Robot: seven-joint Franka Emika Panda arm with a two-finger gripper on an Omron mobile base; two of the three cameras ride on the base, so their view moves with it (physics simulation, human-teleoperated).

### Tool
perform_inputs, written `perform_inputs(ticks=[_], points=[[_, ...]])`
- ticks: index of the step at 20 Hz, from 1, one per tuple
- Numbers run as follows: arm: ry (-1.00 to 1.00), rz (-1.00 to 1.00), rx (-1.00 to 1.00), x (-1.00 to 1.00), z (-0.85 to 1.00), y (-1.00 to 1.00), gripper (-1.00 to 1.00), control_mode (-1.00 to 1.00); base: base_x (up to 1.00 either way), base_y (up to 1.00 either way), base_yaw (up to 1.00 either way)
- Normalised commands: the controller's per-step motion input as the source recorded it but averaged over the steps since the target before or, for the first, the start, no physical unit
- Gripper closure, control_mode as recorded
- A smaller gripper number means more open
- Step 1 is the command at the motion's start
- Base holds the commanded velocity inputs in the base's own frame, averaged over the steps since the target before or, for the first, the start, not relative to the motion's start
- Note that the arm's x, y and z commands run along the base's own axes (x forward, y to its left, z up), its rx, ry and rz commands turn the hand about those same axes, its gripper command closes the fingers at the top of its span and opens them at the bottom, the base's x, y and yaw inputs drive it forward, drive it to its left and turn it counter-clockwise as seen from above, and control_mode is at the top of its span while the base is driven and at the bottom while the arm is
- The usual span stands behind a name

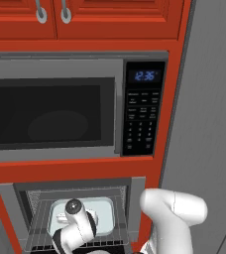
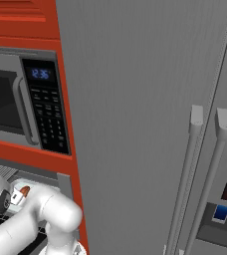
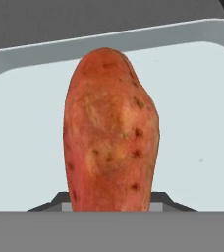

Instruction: Place the sweet potato on the bottom rack of the oven.

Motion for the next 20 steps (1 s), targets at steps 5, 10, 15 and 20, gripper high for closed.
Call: perform_inputs(ticks=[5,10,15,20], points=[[0.03,0.0,0.0,0.07,-0.05,0.03,-1.0,-1.0,0.0,0.0,0.0],[0.0,0.0,0.0,0.0,0.0,0.0,-1.0,-1.0,0.0,0.0,0.0],[-0.04,0.0,-0.03,0.0,0.09,0.01,-1.0,-1.0,0.0,0.0,0.0],[-0.09,0.0,-0.06,-0.31,0.61,0.01,-1.0,-1.0,0.0,0.0,0.0]])
